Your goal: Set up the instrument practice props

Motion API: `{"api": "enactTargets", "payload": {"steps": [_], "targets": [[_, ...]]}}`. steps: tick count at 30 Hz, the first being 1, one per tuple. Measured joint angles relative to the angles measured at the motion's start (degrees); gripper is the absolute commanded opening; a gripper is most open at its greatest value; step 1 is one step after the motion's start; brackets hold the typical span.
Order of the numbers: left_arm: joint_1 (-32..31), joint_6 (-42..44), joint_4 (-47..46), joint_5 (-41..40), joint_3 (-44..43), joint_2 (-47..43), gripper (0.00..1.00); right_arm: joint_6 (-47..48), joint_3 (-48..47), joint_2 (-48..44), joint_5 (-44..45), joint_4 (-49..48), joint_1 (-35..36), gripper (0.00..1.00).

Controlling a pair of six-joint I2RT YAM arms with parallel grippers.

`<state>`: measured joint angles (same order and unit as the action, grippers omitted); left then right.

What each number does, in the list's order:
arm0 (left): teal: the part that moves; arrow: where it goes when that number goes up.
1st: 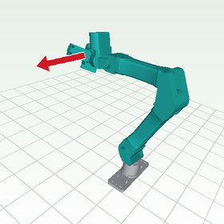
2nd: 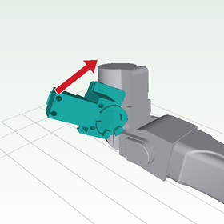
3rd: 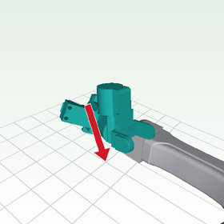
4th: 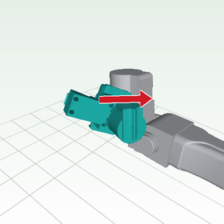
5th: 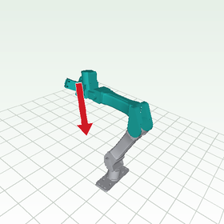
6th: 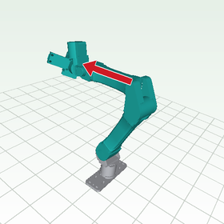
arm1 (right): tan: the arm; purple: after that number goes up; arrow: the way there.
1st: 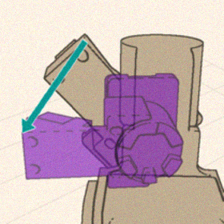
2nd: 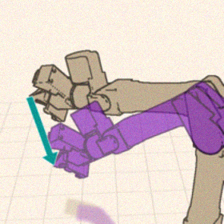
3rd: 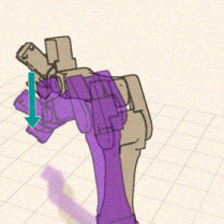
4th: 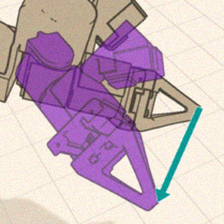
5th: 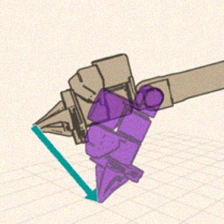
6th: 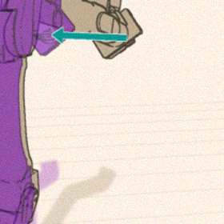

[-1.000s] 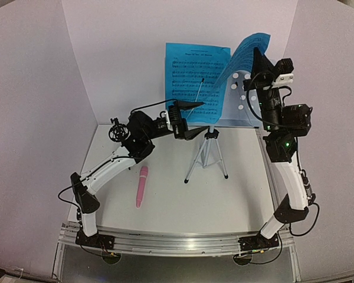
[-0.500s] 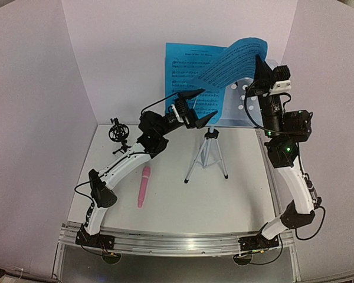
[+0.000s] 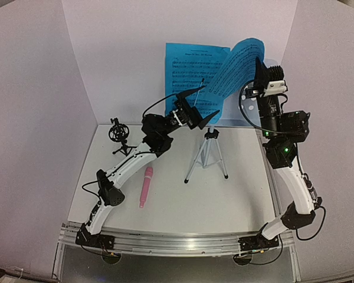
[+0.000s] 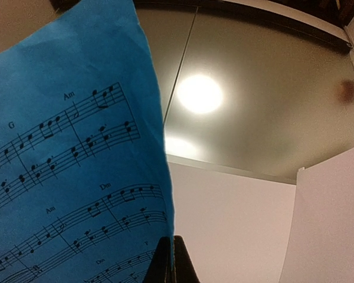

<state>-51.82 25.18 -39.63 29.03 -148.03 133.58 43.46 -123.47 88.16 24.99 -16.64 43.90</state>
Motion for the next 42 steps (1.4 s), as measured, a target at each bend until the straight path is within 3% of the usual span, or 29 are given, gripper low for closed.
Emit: {"api": "enactTargets", "payload": {"steps": [5, 10, 29, 33, 38, 42], "targets": [[0.0, 2.1, 0.5, 2.8, 0.0, 0.7, 0.85, -3.6, 0.2, -0.1, 0.2, 0.0, 0.0, 0.0], [0.0, 1.7, 2.5, 5.2, 0.4, 0.4, 0.74, -10.0, 0.2, -0.5, -0.1, 0.3, 0.0, 0.0], [-0.9, -2.5, 0.0, 4.8, 0.3, 0.4, 0.56, -25.4, 5.0, -3.4, -4.3, 1.0, 0.0, 0.0], [-1.0, -3.1, -0.2, 4.5, 0.3, 0.4, 0.42, -28.1, 5.8, -4.2, -4.8, 1.1, 0.0, 0.0], [-1.2, -4.9, -1.9, 3.0, 0.8, 0.2, 0.34, -29.9, 7.9, -6.1, -5.5, 1.6, 0.0, 0.0], [-1.2, -6.6, -2.4, 2.2, 2.9, -0.8, 0.22, -31.3, 10.9, -8.2, -5.7, 2.9, 0.0, 0.0]]}}
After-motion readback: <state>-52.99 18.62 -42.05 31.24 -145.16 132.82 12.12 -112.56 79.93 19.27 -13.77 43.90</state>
